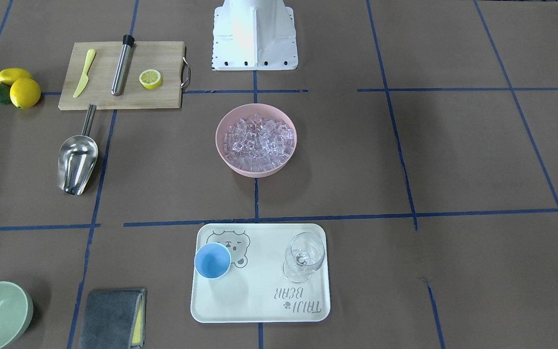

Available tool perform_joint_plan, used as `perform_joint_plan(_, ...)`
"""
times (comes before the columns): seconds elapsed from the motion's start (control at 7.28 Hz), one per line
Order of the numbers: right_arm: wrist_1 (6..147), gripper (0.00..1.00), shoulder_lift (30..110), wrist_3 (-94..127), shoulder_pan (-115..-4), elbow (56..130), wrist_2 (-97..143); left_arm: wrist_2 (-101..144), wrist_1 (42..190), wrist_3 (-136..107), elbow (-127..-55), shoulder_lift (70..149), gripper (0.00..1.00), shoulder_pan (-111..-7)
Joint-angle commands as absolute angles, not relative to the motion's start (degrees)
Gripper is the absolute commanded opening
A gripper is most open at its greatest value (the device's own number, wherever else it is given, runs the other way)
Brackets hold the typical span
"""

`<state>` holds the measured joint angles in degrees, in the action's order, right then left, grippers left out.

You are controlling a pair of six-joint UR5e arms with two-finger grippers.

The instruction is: Put ice in cup with scoop

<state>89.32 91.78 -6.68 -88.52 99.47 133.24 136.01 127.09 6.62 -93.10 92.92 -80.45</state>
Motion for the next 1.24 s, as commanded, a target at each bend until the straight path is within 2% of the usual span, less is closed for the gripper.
perform_joint_plan(0.0,89.4,1.00,91.8,-6.6,-88.3,99.5,133.2,135.9,133.9,6.4,-92.7,95.3,1.00,-71.3)
perform_joint_plan(0.41,89.3,1.00,91.8,-6.7,-88.3,99.6,133.3,135.8,141.1,6.8,-92.4,98.7,1.00,-62.7)
perform_joint_plan(0.69,89.3,1.00,91.8,-6.7,-88.3,99.7,133.3,135.6,140.9,6.1,-92.5,104.1,1.00,-56.3)
perform_joint_plan(1.1,89.3,1.00,91.8,-6.6,-88.3,99.7,133.3,129.9,141.3,6.7,-92.3,106.4,1.00,-48.4)
